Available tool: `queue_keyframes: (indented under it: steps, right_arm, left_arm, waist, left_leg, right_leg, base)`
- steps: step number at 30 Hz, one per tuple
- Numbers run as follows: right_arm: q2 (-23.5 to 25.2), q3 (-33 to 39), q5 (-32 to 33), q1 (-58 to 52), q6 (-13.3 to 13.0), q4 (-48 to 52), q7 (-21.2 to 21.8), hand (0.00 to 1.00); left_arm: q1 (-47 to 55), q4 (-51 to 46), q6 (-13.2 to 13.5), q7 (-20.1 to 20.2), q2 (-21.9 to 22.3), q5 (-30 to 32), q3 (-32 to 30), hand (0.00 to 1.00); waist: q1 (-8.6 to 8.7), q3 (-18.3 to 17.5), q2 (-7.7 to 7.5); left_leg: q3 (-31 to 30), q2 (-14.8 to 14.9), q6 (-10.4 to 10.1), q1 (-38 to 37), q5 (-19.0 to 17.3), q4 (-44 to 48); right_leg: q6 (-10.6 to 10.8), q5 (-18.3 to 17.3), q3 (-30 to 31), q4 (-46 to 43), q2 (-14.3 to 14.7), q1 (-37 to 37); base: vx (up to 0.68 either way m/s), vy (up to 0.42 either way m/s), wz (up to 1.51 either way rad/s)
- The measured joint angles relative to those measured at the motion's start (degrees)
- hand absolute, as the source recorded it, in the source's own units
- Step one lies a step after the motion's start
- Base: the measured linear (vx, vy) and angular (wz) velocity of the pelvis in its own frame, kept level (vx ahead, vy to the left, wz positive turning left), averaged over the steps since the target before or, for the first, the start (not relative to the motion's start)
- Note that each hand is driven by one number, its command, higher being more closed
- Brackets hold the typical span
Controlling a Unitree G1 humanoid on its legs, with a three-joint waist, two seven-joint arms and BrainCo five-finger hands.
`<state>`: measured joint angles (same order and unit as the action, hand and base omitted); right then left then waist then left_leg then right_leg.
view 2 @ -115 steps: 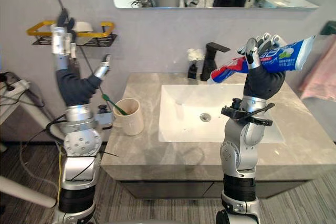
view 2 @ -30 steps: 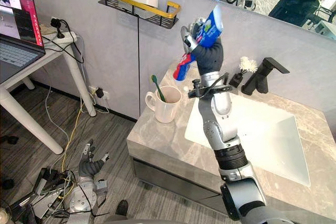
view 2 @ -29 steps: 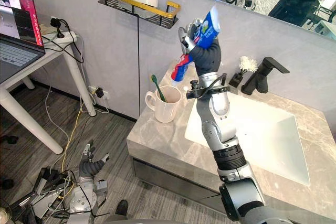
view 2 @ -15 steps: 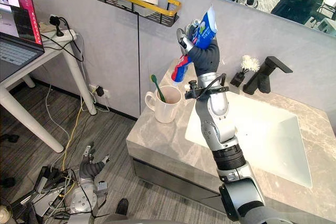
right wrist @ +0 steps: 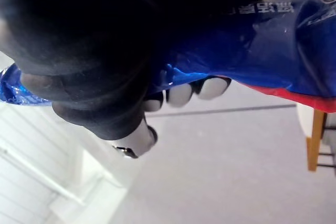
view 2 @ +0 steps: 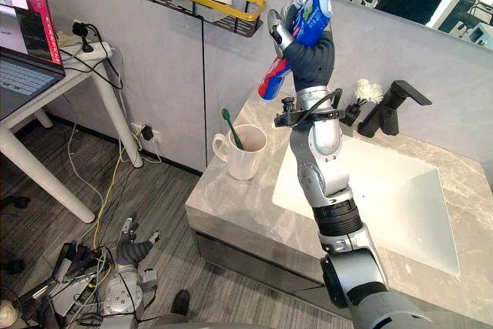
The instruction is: Organize washtable
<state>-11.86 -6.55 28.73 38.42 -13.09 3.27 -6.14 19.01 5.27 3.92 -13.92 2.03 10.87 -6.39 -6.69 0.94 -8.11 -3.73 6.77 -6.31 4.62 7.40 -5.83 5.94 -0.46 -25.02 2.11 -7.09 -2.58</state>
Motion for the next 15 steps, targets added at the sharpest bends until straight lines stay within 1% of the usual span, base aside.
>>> queue_keyframes:
  steps: [2,5,9,13,15]
  right_arm:
    - [-0.4,0.2,-0.4,0.0,0.0,0.0,-0.3,1.0]
    - [-0.9,2.1,-3.4,0.0,0.0,0.0,-1.5,1.0]
    - [-2.4,6.1,-7.6,0.1,0.2,0.0,-5.0,1.0]
    - [-3.0,9.2,-11.2,0.1,0.6,0.0,-8.5,1.0]
    - [-3.1,9.1,-11.3,0.1,0.6,0.0,-8.7,1.0]
  left_arm:
    - [0.0,0.0,0.0,-0.2,0.0,0.0,-0.1,0.0]
    - [-0.6,0.0,0.0,-1.2,0.0,0.0,-0.3,0.0]
    - [-3.8,0.0,0.0,-2.9,-0.1,0.1,-1.1,0.0]
    - [-6.7,0.0,0.4,-4.1,-0.1,0.3,-1.4,0.0]
    - [-7.1,0.0,0.4,-4.2,-0.1,0.7,-1.7,0.0]
  waist:
    - [0.09,0.1,0.09]
    - [0.3,0.9,0.55]
    - [1.33,2.1,1.48]
    - [1.74,2.6,2.17]
    - [1.7,2.6,2.19]
  left_leg:
    - [0.5,0.0,0.0,0.0,0.0,0.0]
    - [1.4,-0.1,0.0,0.2,0.0,0.0]
    - [1.9,-0.7,0.6,1.3,0.4,0.0]
    - [2.1,-1.2,0.6,1.6,0.4,0.0]
    - [1.8,-1.1,0.6,1.6,0.4,0.0]
  right_leg:
    - [0.0,0.0,0.6,-0.1,-0.1,0.5]
    - [0.2,0.3,1.9,-0.4,-0.2,1.0]
    - [0.3,0.8,2.6,-0.9,-0.6,2.6]
    - [0.6,1.2,3.1,-0.9,-1.2,3.0]
    - [0.6,1.1,2.9,-0.9,-1.0,2.9]
  base:
    - [0.0,0.001,-0.12]
    - [0.0,0.005,-0.14]
    - [-0.02,0.009,-0.07]
    - [0.01,0.015,-0.04]
    - [0.02,-0.015,0.04]
